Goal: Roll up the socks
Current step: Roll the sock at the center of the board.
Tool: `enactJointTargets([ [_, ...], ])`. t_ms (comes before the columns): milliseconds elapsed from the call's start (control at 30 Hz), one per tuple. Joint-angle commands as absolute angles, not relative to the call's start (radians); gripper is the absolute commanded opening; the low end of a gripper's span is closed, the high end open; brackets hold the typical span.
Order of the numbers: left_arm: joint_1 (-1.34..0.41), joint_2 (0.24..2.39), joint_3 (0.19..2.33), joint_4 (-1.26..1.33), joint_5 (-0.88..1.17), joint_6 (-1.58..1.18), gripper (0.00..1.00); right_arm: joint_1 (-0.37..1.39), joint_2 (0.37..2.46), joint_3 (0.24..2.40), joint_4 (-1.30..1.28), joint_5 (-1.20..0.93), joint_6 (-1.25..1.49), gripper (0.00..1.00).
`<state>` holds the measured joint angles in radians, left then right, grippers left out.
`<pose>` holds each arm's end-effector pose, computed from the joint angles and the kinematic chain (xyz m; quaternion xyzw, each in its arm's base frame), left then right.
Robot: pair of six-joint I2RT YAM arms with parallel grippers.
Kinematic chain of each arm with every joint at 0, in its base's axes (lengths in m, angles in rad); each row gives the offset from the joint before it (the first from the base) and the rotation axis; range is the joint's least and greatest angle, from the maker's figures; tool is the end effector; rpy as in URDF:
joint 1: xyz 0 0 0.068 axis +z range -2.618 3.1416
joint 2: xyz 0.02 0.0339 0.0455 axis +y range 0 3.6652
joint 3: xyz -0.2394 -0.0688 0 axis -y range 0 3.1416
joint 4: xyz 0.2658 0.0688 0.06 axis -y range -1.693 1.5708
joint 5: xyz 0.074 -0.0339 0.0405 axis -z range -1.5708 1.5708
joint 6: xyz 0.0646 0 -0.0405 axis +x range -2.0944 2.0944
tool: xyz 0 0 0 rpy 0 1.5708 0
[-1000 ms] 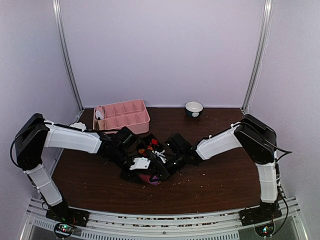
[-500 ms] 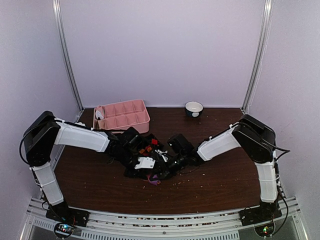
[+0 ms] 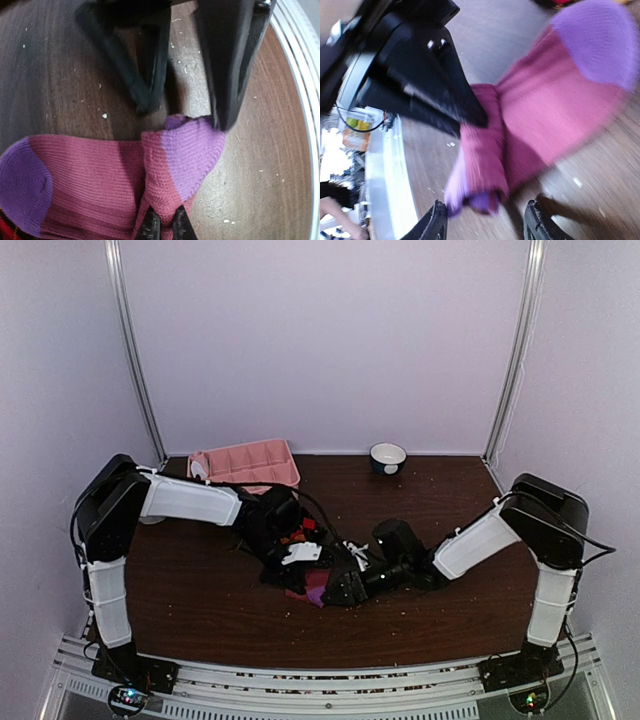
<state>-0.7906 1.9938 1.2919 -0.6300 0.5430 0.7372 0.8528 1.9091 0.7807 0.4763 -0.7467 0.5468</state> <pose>0.2510 -0.3011 0.0804 0.6847 0.6686 -0.2692 0.1076 0.2064 0.3030 0.0511 -0.2870 0.8002 0.5160 0.1052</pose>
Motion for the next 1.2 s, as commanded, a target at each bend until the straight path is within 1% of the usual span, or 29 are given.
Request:
enactJointTargets([
  [0,-0.762,2.085,1.327,-0.753,0.574,0.682,0.03,0.851,1.847,0.648,0.542,-0.558,0.439,0.54],
  [133,-0.747,2.130,1.367,-0.810,0.636,0.671,0.04,0.878,1.748,0.507,0.701,-0.478,0.307,0.59],
  [167,-0.741,2.146,1.384,-0.833,0.657,0.669,0.04,0.887,1.727,0.476,0.752,-0.468,0.270,0.64],
  [200,-0.736,2.165,1.401,-0.855,0.673,0.667,0.04,0.898,1.705,0.446,0.788,-0.456,0.233,0.74],
  [233,-0.732,2.182,1.421,-0.872,0.688,0.665,0.04,0.913,1.688,0.429,0.805,-0.448,0.198,0.95],
  [267,-0.729,2.198,1.437,-0.890,0.700,0.664,0.04,0.928,1.669,0.425,0.793,-0.433,0.161,1.00],
  [367,-0.723,2.241,1.479,-0.942,0.764,0.666,0.04,0.991,1.618,0.465,0.657,-0.352,0.047,1.00],
  [433,-0.717,2.274,1.513,-0.992,0.822,0.680,0.05,1.046,1.601,0.507,0.553,-0.259,-0.029,1.00],
  [500,-0.715,2.304,1.535,-1.037,0.831,0.690,0.05,1.095,1.589,0.545,0.479,-0.163,-0.097,1.00],
  [633,-0.711,2.314,1.517,-1.027,0.834,0.696,0.06,1.123,1.540,0.544,0.504,-0.013,-0.144,1.00],
  [733,-0.710,2.310,1.510,-1.019,0.829,0.693,0.06,1.121,1.543,0.557,0.552,0.172,-0.084,0.99],
  [800,-0.710,2.306,1.511,-1.017,0.821,0.695,0.07,1.102,1.556,0.541,0.608,0.153,-0.044,1.00],
  [867,-0.710,2.297,1.507,-1.016,0.821,0.702,0.07,1.063,1.578,0.546,0.641,0.189,0.060,1.00],
  [933,-0.711,2.289,1.498,-1.006,0.819,0.699,0.07,1.012,1.609,0.616,0.534,0.018,0.014,1.00],
  [1000,-0.710,2.286,1.494,-1.003,0.820,0.697,0.07,1.015,1.611,0.633,0.513,-0.026,-0.054,0.97],
  [1033,-0.710,2.285,1.493,-1.002,0.821,0.697,0.07,1.019,1.593,0.609,0.563,-0.008,-0.068,0.99],
  [1100,-0.709,2.283,1.491,-1.001,0.821,0.696,0.07,1.021,1.553,0.556,0.657,0.059,-0.045,0.99],
  [1133,-0.709,2.282,1.490,-0.999,0.821,0.696,0.07,1.017,1.546,0.558,0.666,0.116,0.007,1.00],
  [1167,-0.709,2.280,1.489,-0.997,0.820,0.695,0.07,1.011,1.543,0.596,0.603,0.174,0.079,1.00],
])
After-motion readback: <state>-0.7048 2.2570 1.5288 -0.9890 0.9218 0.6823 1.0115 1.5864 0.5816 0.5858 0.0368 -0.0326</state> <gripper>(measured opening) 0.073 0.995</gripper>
